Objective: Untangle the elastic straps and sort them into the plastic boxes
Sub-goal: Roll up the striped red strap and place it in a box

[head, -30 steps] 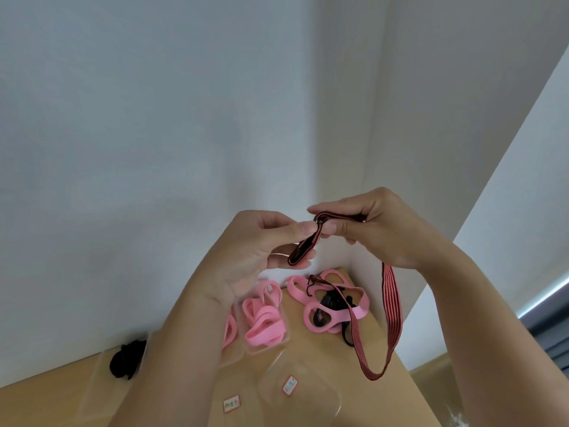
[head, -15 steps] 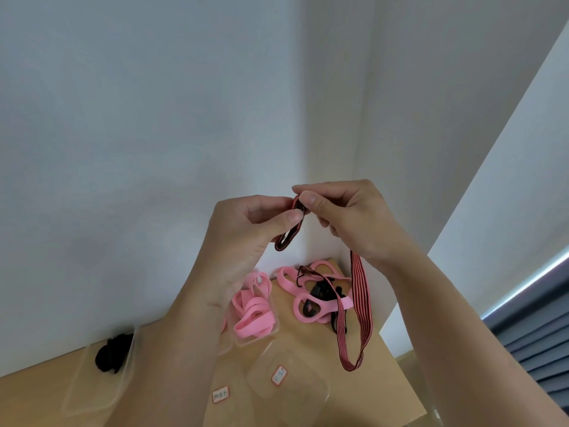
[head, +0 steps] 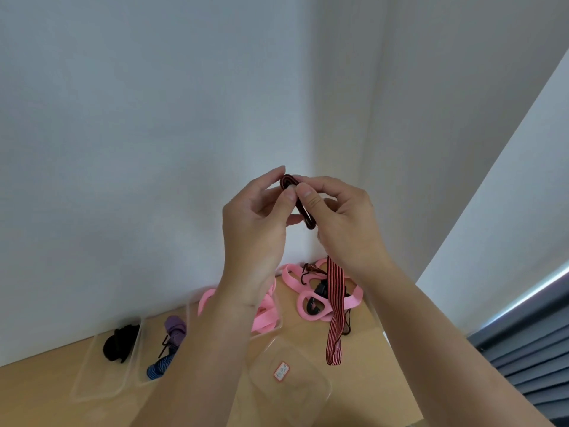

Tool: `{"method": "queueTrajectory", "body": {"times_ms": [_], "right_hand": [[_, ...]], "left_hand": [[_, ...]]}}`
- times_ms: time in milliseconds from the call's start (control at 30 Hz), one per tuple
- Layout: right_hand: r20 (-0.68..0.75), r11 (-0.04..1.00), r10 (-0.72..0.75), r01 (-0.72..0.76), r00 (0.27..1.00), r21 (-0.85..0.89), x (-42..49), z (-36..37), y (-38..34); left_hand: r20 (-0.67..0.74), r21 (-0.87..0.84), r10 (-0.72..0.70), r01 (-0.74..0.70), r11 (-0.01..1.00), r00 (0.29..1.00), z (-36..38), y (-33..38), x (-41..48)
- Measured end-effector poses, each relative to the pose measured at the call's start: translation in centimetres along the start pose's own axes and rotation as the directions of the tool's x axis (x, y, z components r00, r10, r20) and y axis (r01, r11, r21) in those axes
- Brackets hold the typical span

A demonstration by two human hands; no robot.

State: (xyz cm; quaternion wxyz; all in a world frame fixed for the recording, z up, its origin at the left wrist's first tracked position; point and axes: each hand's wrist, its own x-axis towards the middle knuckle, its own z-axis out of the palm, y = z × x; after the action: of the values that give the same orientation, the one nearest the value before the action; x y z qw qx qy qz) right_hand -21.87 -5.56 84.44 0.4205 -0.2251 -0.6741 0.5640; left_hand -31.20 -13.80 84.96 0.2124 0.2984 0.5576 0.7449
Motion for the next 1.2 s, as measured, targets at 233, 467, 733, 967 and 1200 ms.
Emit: {"method": "queueTrajectory", "body": {"times_ms": [233, 467, 733, 967, 1200], "right_hand": [[0.118, 0.994, 0.094, -0.099, 0.989, 0.043, -0.4, -0.8, 0.5], [0.003, 0.994, 0.038, -0.038, 0.999, 0.101, -0.3, -1.1, 0.9], [-0.263, 0.95, 0.089, -0.002, 0.961, 0.312, -0.4, 0.8, 0.0], [-0.303, 0.924, 0.135, -0.009, 0.943, 0.382, -0.1, -0.3, -0.4], [-0.273, 0.954, 0.105, -0.019, 0.956, 0.299, -0.3, -1.1, -0.3]], "left_hand": [[-0.081, -0.162, 0.014, -0.027, 0.986, 0.997, -0.4, 0.2, 0.4], [-0.134, -0.196, -0.023, -0.004, 0.981, 0.991, -0.7, 0.2, 0.4], [-0.303, -0.461, -0.109, -0.046, 0.886, 0.947, 2.0, -0.4, -0.9], [-0.132, -0.208, -0.118, 0.089, 0.974, 0.984, 2.5, -1.3, -1.5], [0.1, 0.109, -0.024, 0.013, 0.994, 0.995, 2.4, -0.7, -0.7]]}}
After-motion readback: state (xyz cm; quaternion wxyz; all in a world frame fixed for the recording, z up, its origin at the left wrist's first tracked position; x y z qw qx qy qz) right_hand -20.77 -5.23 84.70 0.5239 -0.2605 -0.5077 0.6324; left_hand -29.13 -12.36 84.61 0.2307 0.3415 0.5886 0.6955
